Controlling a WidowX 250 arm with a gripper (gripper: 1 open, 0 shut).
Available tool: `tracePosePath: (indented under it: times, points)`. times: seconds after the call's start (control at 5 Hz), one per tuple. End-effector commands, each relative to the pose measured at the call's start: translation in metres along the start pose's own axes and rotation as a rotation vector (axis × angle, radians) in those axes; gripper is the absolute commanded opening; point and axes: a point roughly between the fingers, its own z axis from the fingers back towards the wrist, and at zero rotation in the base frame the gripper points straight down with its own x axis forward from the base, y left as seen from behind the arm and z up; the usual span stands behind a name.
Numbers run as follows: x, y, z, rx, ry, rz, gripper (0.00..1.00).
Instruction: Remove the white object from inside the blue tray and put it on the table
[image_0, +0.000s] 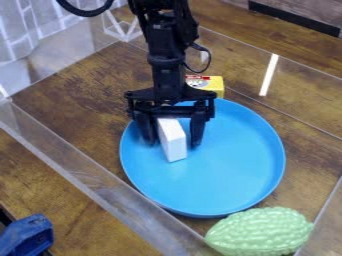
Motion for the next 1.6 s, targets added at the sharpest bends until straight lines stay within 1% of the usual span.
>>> tracePosePath:
  times: [0.0, 0.2, 0.4, 0.6, 0.8, 1.0, 1.2, 1.4]
  points:
    - [0.007, -0.007, 0.004, -0.012, -0.037, -0.015, 0.00]
    - [0.008, -0.007, 0.010, 0.005, -0.048, -0.039, 0.00]
    - [0.012, -0.007, 0.022, 0.022, -0.068, -0.063, 0.00]
    - [0.015, -0.009, 0.035, 0.028, -0.083, -0.082, 0.00]
    - [0.018, -0.012, 0.054, 0.029, -0.104, -0.102, 0.00]
    - [0.025, -0.015, 0.078, 0.035, -0.142, -0.152, 0.00]
    - [0.031, -0.023, 0.101, 0.034, -0.178, -0.198, 0.00]
    - [0.037, -0.032, 0.115, 0.039, -0.211, -0.254, 0.00]
